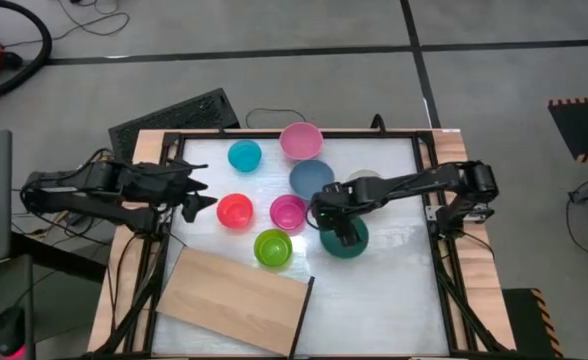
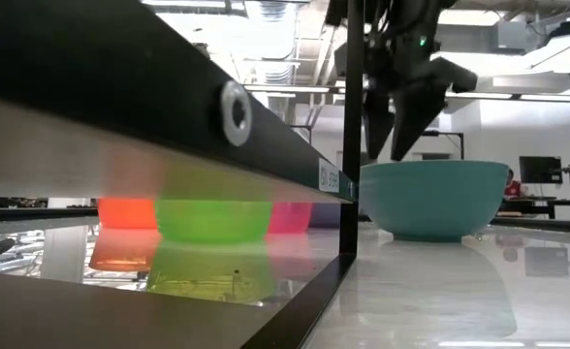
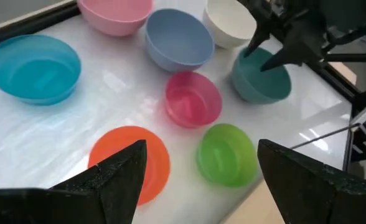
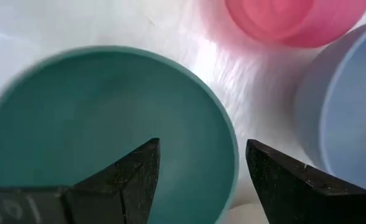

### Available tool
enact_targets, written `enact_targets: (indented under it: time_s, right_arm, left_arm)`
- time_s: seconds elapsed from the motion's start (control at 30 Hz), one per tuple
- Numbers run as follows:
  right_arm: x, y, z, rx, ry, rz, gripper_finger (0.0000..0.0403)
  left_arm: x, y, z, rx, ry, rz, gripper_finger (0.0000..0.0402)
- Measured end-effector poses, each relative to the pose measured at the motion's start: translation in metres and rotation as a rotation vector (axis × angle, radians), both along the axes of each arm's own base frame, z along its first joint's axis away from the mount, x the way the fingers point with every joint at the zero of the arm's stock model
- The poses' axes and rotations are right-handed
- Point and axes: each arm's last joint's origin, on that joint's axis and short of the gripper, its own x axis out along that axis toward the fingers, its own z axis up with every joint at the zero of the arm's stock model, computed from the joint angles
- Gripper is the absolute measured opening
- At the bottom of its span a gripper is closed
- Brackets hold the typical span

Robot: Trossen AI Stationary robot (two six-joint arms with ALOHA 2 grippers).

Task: Place and stack bowls onto a shelf
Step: Put the dark green bowl on the shelf

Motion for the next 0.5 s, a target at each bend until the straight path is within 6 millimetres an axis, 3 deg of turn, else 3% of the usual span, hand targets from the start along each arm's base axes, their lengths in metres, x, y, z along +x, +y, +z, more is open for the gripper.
enact_targets:
  time_s: [0.3, 0.4, 0.5]
  right_arm:
    - [0.012, -0.014, -0.031, -0.003, 0.086, -0.025, 0.0256]
    - [0.013, -0.015, -0.037, -0.002, 0.110, -0.033, 0.0211]
    - [0.013, -0.014, -0.038, 0.002, 0.114, -0.058, 0.0122]
  left_arm:
    - [-0.004, 0.001, -0.003, 0.015, 0.044, 0.017, 0.0291]
    - [-0.004, 0.001, -0.004, 0.015, 0.047, 0.018, 0.0291]
    - [-0.004, 0.001, -0.004, 0.015, 0.053, 0.018, 0.0291]
